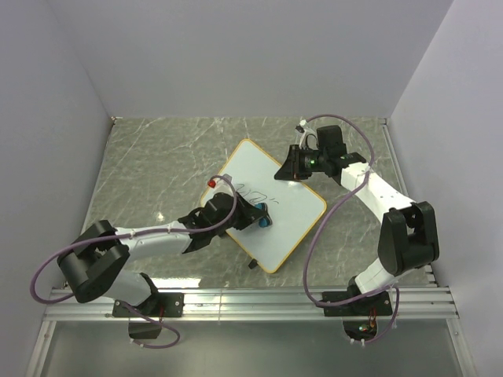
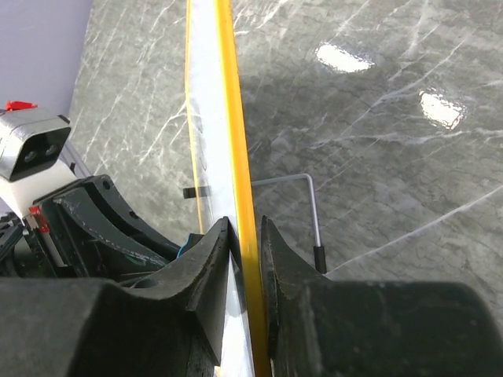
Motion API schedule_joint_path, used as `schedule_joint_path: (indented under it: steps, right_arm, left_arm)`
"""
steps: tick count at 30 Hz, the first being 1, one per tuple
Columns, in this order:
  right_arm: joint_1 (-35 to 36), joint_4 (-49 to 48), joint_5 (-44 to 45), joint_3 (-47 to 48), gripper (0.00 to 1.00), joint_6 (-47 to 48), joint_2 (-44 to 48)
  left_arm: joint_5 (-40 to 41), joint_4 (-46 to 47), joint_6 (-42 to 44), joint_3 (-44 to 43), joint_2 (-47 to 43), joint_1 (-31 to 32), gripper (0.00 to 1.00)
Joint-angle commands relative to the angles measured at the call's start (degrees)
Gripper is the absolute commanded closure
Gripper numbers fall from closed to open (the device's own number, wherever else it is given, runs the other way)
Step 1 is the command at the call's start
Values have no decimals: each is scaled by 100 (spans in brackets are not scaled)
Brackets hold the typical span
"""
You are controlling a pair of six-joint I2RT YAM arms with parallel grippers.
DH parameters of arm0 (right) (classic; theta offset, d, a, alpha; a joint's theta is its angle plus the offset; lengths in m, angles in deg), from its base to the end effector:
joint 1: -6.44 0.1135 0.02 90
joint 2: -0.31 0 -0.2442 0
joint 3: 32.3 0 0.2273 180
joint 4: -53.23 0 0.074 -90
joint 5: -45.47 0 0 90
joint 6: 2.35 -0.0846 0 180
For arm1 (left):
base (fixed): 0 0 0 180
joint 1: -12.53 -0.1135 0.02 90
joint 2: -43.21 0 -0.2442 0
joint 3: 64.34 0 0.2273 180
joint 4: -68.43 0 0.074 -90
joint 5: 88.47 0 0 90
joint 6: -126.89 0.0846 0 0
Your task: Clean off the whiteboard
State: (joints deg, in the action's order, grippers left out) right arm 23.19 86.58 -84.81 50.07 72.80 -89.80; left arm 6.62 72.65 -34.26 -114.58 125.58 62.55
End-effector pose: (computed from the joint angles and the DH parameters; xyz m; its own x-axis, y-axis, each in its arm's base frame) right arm 0.3195 0.1533 0.2360 -0.7843 -0.0319 -0.6196 -0.5022 0.6189 0.6039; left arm 0.2113 -0.2403 0.1606 -0.7718 -0.5466 -0.3248 -0.0543 0.5656 -0.8229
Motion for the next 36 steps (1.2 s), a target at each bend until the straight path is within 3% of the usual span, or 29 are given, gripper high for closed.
schedule_joint_path:
  steps: [1,8,12,20,28,31,36]
  right_arm:
    - [417,938,98,-142,100,-62,300]
    - [425,947,133,-54,100,-79,406]
    - [417,990,160,17,100,-79,459]
    - [425,982,151,-88,100,-88,766]
    - [425,876,55,-282,100,-141,1030]
    - [425,815,-7,-352,100,-193,1091]
    - [425,753,-68,-466,100,-229,1144]
  left_arm:
    - [1021,-3139,119,638,1166,-274,100]
    - [1285,-4308,-205,471,1299,-89,100]
    - [1582,-4922,-83,-81,1361,17,100]
    - [1768,-5915,-179,-488,817,192,100]
    - [1592,-5820,-416,-268,613,192,100]
    - [1531,-5066,-92,-250,430,297,100]
    - [1759,-4729,664,-1276,-106,535,100]
